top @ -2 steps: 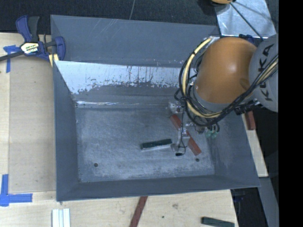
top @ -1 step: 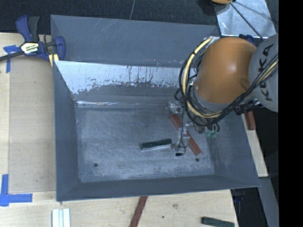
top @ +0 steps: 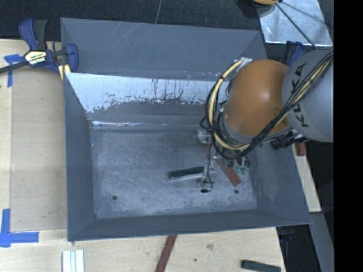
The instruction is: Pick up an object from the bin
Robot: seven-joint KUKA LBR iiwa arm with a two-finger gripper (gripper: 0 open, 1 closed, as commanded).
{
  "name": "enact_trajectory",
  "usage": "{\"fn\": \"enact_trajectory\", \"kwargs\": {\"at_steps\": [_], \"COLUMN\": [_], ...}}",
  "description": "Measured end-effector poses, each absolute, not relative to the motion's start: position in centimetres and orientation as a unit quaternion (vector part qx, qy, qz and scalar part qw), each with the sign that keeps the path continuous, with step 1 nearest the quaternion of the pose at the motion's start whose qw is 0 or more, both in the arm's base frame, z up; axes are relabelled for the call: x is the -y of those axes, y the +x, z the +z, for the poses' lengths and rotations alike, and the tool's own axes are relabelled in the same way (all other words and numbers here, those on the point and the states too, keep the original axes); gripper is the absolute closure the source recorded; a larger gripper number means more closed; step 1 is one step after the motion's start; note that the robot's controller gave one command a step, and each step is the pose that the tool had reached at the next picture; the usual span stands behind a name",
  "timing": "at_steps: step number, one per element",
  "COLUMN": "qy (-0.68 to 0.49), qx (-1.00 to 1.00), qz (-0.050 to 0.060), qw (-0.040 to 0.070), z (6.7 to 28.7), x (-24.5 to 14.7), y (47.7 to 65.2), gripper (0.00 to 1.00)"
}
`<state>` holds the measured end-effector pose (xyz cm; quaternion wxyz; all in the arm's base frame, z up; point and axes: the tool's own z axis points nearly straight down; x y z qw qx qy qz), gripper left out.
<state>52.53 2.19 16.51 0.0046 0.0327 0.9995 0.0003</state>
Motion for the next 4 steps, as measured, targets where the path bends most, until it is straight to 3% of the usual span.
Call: {"fn": "enact_trajectory", "kwargs": {"at_steps": [1, 2, 3, 4], "qy": [0.021, -0.041, -0.041, -0.048], "qx": [-1.0, -0.999, -0.999, -0.999], "qz": [0.0, -0.001, -0.001, 0.0], "qw": [0.003, 0.003, 0.003, 0.005], "z": [9.8, 7.1, 7.1, 24.1], "x": [-4.1, -0.5, -0.5, -1.5], "y": [53.1, 55.7, 55.7, 55.4], "gripper": [0.0, 1.0, 1.0, 1.0]}}
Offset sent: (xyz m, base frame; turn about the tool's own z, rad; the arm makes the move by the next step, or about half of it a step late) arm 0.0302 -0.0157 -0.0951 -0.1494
